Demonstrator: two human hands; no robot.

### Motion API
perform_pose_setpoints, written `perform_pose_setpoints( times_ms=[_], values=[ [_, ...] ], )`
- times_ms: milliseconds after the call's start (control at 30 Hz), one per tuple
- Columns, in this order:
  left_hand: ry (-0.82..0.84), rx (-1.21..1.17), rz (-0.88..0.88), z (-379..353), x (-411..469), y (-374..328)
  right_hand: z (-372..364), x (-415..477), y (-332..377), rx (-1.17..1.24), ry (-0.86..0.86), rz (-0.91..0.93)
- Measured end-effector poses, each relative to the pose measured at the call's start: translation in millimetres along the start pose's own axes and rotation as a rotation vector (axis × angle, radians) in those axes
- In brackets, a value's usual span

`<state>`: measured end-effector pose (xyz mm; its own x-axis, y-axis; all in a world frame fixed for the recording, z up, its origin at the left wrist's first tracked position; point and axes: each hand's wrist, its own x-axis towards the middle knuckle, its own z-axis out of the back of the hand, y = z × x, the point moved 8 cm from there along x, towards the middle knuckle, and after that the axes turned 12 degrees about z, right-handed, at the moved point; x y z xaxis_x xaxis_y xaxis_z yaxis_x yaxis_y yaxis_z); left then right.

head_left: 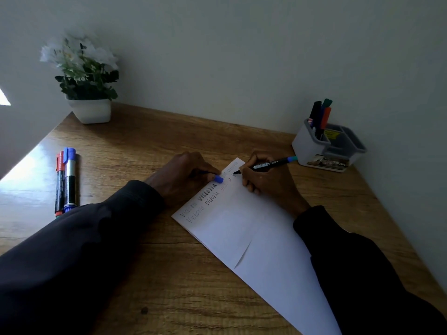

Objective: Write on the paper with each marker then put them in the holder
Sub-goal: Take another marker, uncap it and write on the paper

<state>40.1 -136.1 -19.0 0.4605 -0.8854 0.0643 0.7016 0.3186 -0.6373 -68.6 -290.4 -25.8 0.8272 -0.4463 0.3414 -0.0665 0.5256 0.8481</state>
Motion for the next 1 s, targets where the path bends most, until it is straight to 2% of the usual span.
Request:
perform_pose_setpoints(
  times_ms=[233, 400, 700, 1000],
  values=[
    [0.004, 0.059, -0.026, -0.2, -1.1, -1.2, 1.3, 0.7, 0.6, 0.042, -0.015, 0.003],
    [-0.017, 0.070, -0.018, -2.6, 0.9, 3.3, 2.8, 0.9, -4.0, 0.027, -0.057, -0.063],
    [-0.005, 0.077, -0.009, -2.6, 0.5, 2.8, 1.1, 2.2, -1.5, 0.047, -0.025, 0.007],
    [0.004, 0.082, -0.012, -2.2, 0.3, 1.5, 3.0, 2.0, -4.0, 0.014, -0.059, -0.047]
  ],
)
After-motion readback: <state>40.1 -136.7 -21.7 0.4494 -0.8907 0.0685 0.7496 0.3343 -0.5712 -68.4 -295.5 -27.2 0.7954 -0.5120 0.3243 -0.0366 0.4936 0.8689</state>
